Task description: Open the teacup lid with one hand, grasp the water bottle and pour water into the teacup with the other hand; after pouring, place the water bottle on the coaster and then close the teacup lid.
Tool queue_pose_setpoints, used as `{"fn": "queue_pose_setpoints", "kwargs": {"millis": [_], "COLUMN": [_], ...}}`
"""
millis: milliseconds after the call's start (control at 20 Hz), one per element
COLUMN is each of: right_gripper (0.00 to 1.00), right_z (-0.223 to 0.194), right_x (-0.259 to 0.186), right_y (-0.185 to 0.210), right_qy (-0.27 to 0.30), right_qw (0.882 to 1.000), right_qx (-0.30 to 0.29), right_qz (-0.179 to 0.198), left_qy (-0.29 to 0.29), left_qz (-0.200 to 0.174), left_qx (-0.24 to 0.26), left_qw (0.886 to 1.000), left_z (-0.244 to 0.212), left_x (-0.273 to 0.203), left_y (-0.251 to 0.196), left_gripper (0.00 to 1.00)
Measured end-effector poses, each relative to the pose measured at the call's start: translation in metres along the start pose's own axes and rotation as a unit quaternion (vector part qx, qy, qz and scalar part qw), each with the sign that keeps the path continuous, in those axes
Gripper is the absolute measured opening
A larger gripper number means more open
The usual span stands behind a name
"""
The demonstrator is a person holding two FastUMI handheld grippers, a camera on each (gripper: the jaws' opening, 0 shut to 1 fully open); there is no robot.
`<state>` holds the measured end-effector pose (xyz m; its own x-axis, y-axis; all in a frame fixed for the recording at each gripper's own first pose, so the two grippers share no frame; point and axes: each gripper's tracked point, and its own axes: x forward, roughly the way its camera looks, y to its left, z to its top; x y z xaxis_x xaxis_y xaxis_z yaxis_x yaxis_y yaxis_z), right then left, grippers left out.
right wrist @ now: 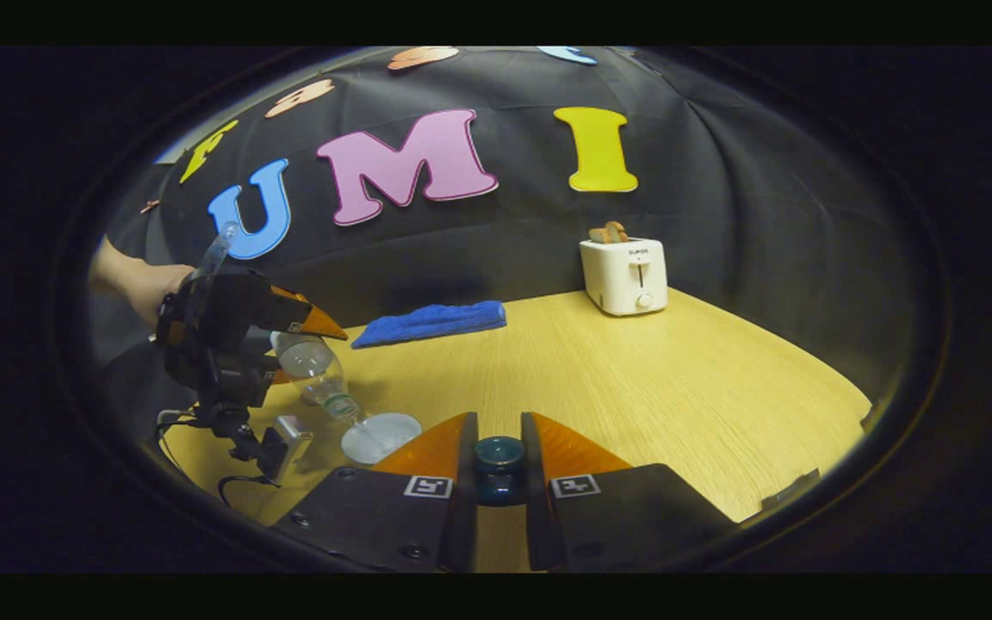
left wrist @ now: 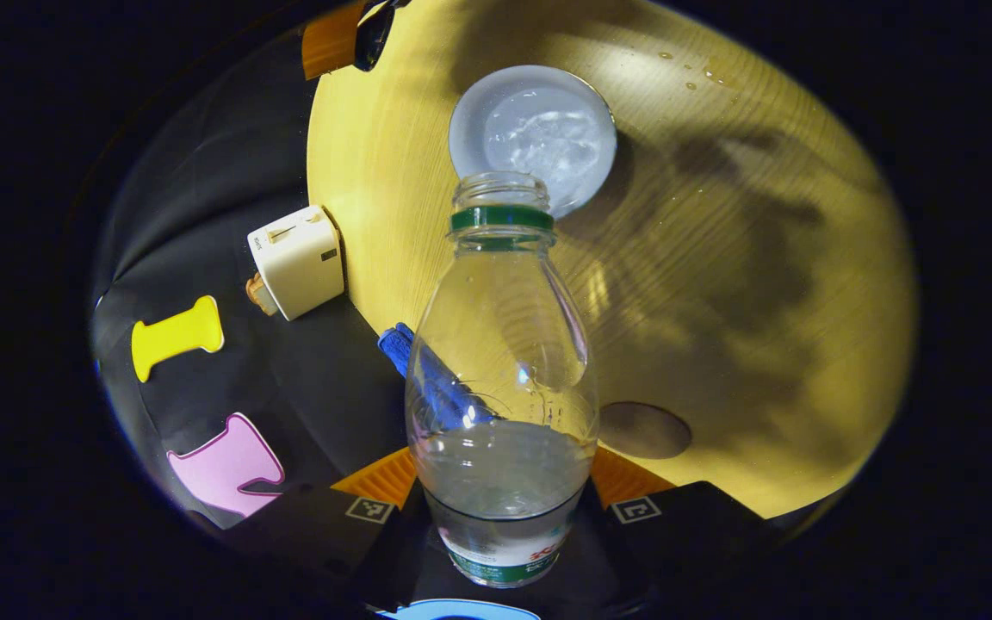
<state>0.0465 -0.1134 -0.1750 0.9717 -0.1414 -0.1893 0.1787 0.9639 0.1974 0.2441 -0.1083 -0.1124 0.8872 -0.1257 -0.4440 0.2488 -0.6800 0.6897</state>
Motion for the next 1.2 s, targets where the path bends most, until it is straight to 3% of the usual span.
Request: {"fn": "queue_pose_setpoints", "kwargs": {"millis": [450, 500, 550, 600, 700, 750, 800, 850, 1000, 1050, 1100, 1200], "right_gripper": [0.27, 0.31, 0.27, 0.31, 0.31, 0.27, 0.31, 0.27, 0.27, 0.31, 0.27, 0.31], "right_z": [-0.001, 0.0, 0.0, 0.001, 0.002, 0.003, 0.005, 0.007, 0.011, 0.013, 0.014, 0.019], "right_x": [-0.002, -0.002, -0.003, -0.002, -0.001, -0.001, -0.001, -0.001, -0.001, 0.0, 0.0, 0.0], "right_y": [0.0, -0.001, -0.001, -0.002, -0.002, -0.001, -0.002, -0.001, 0.001, 0.002, 0.003, 0.007], "right_qy": [0.001, 0.001, 0.001, 0.0, 0.001, 0.002, 0.001, -0.001, -0.001, 0.0, 0.002, 0.003], "right_qw": [1.0, 1.0, 1.0, 1.0, 1.0, 1.0, 1.0, 1.0, 1.0, 1.0, 1.0, 1.0], "right_qx": [0.003, 0.004, 0.006, 0.008, 0.009, 0.009, 0.009, 0.008, 0.006, 0.007, 0.007, 0.003], "right_qz": [-0.002, -0.002, -0.002, -0.003, -0.003, -0.002, -0.002, -0.002, 0.001, 0.002, 0.004, 0.008], "left_qy": [-0.004, -0.004, -0.004, -0.004, -0.006, -0.007, -0.007, -0.006, -0.01, -0.014, -0.018, -0.025], "left_qz": [0.009, 0.011, 0.011, 0.011, 0.011, 0.012, 0.013, 0.013, 0.007, 0.004, 0.002, 0.002], "left_qx": [0.041, 0.044, 0.047, 0.049, 0.054, 0.06, 0.061, 0.058, 0.03, 0.012, -0.008, -0.062], "left_qw": [0.999, 0.999, 0.999, 0.999, 0.998, 0.998, 0.998, 0.998, 0.999, 1.0, 1.0, 0.998], "left_z": [0.005, 0.005, 0.006, 0.006, 0.007, 0.007, 0.006, 0.005, 0.005, 0.007, 0.007, 0.008], "left_x": [-0.002, -0.002, -0.003, -0.002, -0.003, -0.003, -0.003, -0.004, -0.007, -0.007, -0.009, -0.012], "left_y": [0.013, 0.014, 0.015, 0.015, 0.016, 0.016, 0.018, 0.018, 0.013, 0.007, 0.004, -0.005], "left_gripper": [0.76, 0.76, 0.76, 0.76, 0.76, 0.76, 0.76, 0.76, 0.76, 0.76, 0.76, 0.76]}}
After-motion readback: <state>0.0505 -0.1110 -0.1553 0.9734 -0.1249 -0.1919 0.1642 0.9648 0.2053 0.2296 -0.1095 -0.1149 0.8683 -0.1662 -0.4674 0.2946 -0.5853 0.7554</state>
